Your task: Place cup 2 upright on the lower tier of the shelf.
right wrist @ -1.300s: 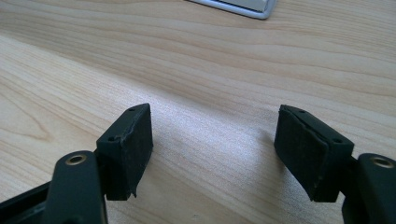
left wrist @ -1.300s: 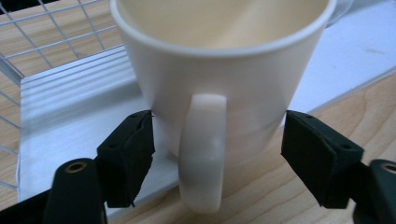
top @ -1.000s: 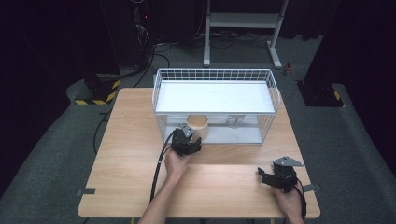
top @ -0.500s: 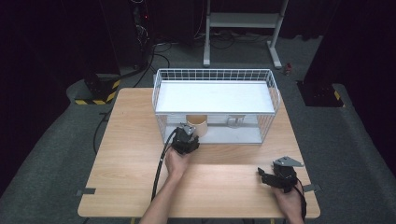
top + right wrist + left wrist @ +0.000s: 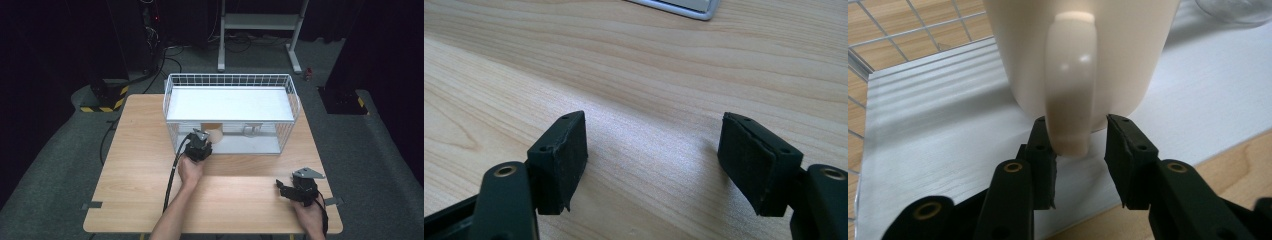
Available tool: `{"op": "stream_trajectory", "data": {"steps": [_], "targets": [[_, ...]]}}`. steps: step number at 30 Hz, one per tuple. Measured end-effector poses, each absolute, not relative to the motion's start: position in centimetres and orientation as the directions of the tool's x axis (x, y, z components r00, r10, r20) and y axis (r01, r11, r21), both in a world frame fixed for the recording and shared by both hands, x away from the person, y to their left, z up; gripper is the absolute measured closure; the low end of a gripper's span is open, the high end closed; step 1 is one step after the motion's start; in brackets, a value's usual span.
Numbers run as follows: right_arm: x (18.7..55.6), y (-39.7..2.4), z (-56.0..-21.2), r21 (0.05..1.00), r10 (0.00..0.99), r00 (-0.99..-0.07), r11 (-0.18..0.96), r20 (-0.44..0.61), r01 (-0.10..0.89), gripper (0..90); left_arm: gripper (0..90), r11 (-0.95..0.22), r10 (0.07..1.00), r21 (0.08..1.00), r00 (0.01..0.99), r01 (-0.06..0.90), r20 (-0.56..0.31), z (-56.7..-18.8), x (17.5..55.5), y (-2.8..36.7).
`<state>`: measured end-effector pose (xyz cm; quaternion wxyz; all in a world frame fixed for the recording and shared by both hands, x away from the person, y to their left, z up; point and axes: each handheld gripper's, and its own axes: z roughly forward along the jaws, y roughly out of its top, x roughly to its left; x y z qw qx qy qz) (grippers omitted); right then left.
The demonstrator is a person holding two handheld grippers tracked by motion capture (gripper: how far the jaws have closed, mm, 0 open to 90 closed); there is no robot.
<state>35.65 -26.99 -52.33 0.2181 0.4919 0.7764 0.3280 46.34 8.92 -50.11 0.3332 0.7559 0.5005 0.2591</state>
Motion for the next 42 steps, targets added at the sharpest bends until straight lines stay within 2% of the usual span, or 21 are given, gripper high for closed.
{"op": "stream_trajectory", "data": {"steps": [13,15,20,24,26,27,42], "targets": [[35.6,-27.0,-52.3,0.724,0.907,-0.421,0.301,-0.016,0.621,28.2,67.6,-0.238,0.935,0.751,0.353,0.616,0.007,-50.2,47.6,8.8],[35.6,-27.0,-52.3,0.724,0.907,-0.421,0.301,-0.016,0.621,28.2,64.7,-0.225,0.930,0.751,0.367,0.621,-0.025,-50.3,47.6,8.8],[35.6,-27.0,-52.3,0.724,0.907,-0.420,0.300,-0.016,0.621,28.2,49.1,-0.243,0.927,0.764,0.375,0.598,0.001,-49.6,46.9,8.8],[35.6,-27.0,-52.3,0.724,0.907,-0.421,0.301,-0.016,0.621,28.2,42.2,-0.250,0.922,0.779,0.387,0.575,0.010,-49.0,46.4,9.0],[35.6,-27.0,-52.3,0.724,0.907,-0.420,0.301,-0.016,0.621,28.2,40.1,-0.219,0.925,0.783,0.380,0.583,-0.025,-48.9,46.0,9.0],[35.6,-27.0,-52.3,0.724,0.907,-0.420,0.301,-0.016,0.621,28.2,39.4,-0.237,0.923,0.789,0.386,0.567,0.000,-48.8,46.0,9.2],[35.6,-27.0,-52.3,0.724,0.907,-0.421,0.301,-0.016,0.621,28.2,33.6,-0.257,0.898,0.809,0.440,0.528,-0.002,-48.2,44.1,9.2]]}}
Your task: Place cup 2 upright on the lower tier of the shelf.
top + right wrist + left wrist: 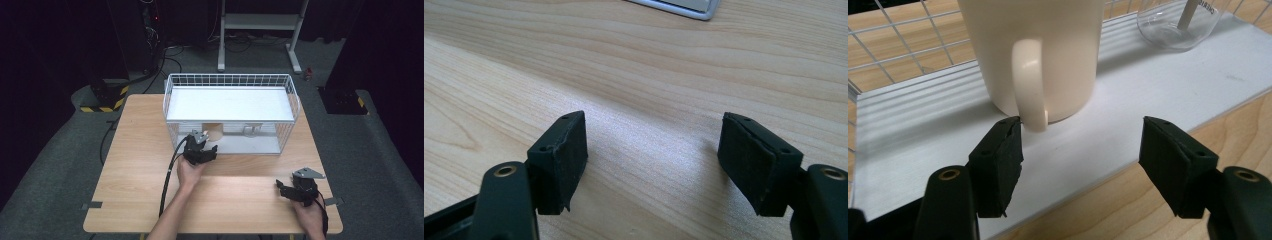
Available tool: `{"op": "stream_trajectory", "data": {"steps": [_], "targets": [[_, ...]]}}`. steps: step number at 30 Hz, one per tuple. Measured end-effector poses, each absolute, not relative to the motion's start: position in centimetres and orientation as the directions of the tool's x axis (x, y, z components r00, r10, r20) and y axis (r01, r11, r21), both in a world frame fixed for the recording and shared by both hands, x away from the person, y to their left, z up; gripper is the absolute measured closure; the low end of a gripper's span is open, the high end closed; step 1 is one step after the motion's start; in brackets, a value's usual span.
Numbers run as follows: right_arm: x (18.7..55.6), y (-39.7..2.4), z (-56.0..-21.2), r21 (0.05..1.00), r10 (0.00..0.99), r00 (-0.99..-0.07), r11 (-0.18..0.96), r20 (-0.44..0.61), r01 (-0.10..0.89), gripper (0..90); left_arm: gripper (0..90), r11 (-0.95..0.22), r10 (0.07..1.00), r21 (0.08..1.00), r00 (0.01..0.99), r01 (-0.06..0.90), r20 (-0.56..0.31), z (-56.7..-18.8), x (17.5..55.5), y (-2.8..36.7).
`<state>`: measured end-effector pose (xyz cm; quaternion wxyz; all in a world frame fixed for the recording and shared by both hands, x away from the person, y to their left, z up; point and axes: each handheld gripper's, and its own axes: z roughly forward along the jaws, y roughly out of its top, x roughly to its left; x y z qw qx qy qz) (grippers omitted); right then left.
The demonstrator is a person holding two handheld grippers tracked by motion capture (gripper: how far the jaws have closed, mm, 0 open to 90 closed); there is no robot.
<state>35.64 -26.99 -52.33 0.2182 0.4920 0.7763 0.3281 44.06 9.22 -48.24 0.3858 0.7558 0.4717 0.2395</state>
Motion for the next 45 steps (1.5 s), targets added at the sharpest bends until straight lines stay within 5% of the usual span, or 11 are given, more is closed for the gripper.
{"op": "stream_trajectory", "data": {"steps": [45], "targets": [[35.6,-27.0,-52.3,0.724,0.907,-0.421,0.300,-0.016,0.621,28.2,26.1,-0.186,0.887,0.839,0.456,0.511,-0.081,-46.4,39.8,13.6]]}}
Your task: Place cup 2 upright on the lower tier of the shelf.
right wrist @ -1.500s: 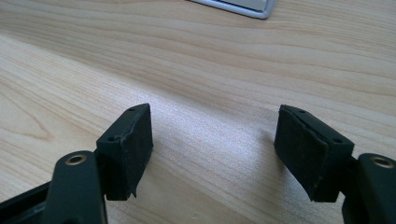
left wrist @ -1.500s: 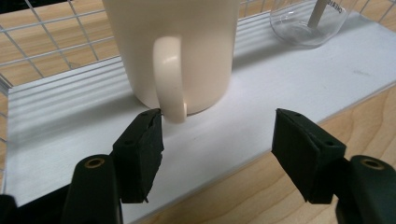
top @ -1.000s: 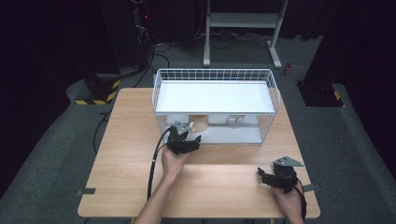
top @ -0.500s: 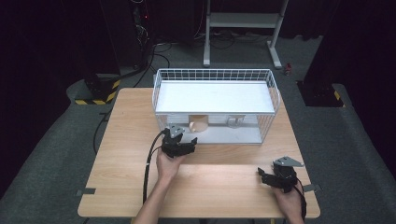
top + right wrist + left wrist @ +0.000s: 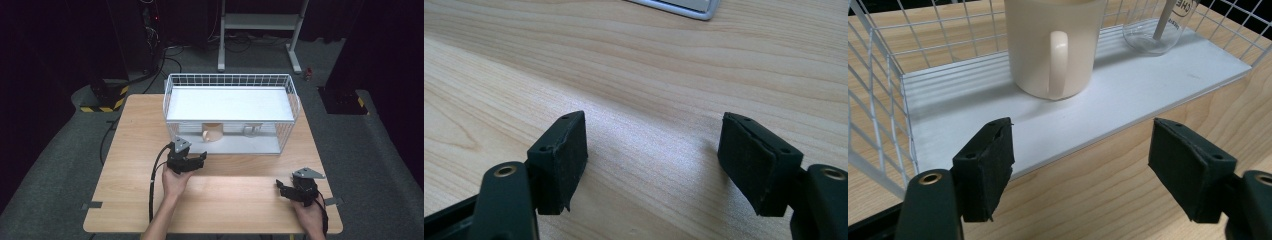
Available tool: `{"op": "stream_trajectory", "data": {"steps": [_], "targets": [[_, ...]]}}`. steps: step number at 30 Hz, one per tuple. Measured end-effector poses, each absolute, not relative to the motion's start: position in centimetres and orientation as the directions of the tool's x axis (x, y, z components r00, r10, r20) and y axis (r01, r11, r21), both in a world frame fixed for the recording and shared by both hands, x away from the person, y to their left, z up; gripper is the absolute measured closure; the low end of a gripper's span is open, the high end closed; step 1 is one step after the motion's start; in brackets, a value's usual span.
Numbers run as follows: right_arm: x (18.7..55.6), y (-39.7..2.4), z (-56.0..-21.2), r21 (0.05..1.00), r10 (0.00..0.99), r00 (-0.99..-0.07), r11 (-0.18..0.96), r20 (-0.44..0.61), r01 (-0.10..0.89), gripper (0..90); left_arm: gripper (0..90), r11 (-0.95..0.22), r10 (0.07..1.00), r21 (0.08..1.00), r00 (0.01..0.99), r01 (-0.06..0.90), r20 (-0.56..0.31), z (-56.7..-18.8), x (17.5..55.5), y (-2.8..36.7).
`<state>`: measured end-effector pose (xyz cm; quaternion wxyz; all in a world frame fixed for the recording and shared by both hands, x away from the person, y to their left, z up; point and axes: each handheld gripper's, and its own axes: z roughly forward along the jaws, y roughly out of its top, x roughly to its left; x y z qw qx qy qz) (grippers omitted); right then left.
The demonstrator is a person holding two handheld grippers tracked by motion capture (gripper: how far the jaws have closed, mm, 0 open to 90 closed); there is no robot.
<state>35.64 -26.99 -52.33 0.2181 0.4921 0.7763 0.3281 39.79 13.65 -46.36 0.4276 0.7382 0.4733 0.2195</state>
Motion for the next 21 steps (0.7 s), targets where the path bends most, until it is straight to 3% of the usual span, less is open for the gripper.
{"op": "stream_trajectory", "data": {"steps": [21], "targets": [[35.6,-27.0,-52.3,0.724,0.907,-0.420,0.300,-0.016,0.621,28.2,22.7,-0.159,0.871,0.844,0.475,0.513,-0.124,-45.3,38.2,15.0]]}}
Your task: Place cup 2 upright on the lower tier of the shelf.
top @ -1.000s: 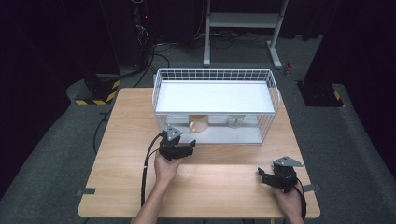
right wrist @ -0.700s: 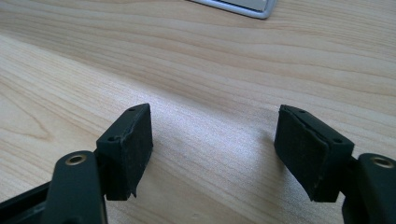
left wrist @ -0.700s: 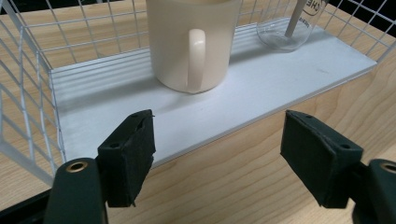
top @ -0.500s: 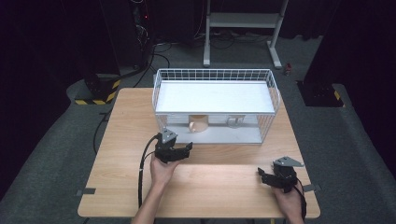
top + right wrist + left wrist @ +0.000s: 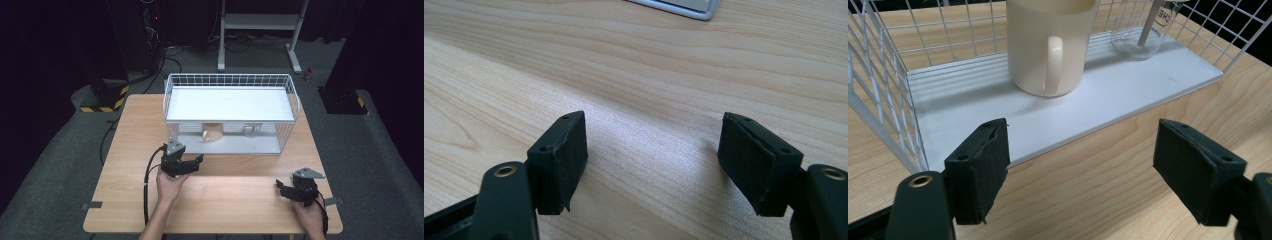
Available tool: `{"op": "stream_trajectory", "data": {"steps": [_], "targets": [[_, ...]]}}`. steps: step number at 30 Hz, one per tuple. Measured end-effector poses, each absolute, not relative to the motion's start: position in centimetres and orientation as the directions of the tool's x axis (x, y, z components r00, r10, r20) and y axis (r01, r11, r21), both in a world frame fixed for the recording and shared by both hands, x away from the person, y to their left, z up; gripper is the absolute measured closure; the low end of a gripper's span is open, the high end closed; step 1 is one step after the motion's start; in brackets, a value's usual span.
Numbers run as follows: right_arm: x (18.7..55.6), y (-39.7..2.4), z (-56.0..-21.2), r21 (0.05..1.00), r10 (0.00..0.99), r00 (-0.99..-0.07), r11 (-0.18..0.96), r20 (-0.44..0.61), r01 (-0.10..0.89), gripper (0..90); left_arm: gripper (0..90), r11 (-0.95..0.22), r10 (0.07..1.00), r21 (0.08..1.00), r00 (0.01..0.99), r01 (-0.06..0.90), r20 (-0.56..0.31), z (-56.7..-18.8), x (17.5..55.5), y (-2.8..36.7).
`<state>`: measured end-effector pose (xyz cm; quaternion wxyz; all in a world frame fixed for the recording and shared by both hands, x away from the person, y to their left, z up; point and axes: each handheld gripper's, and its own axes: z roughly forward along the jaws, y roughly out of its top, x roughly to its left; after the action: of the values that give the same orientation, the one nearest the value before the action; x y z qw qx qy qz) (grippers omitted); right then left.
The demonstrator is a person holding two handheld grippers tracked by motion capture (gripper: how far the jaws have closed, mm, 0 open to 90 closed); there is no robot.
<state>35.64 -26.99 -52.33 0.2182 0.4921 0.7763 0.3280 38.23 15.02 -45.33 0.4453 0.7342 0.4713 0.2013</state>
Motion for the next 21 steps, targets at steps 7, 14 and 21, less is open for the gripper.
{"op": "stream_trajectory", "data": {"steps": [7,14,21], "targets": [[35.6,-27.0,-52.3,0.724,0.907,-0.421,0.301,-0.016,0.621,28.2,21.8,-0.151,0.873,0.847,0.472,0.509,-0.128,-45.2,37.7,15.5],[35.6,-27.0,-52.3,0.724,0.907,-0.421,0.300,-0.016,0.621,28.2,21.1,-0.144,0.877,0.850,0.464,0.507,-0.128,-45.0,37.3,16.2],[35.6,-27.0,-52.3,0.724,0.907,-0.421,0.300,-0.016,0.621,28.2,20.2,-0.136,0.887,0.843,0.443,0.520,-0.130,-45.2,36.9,16.8]]}}
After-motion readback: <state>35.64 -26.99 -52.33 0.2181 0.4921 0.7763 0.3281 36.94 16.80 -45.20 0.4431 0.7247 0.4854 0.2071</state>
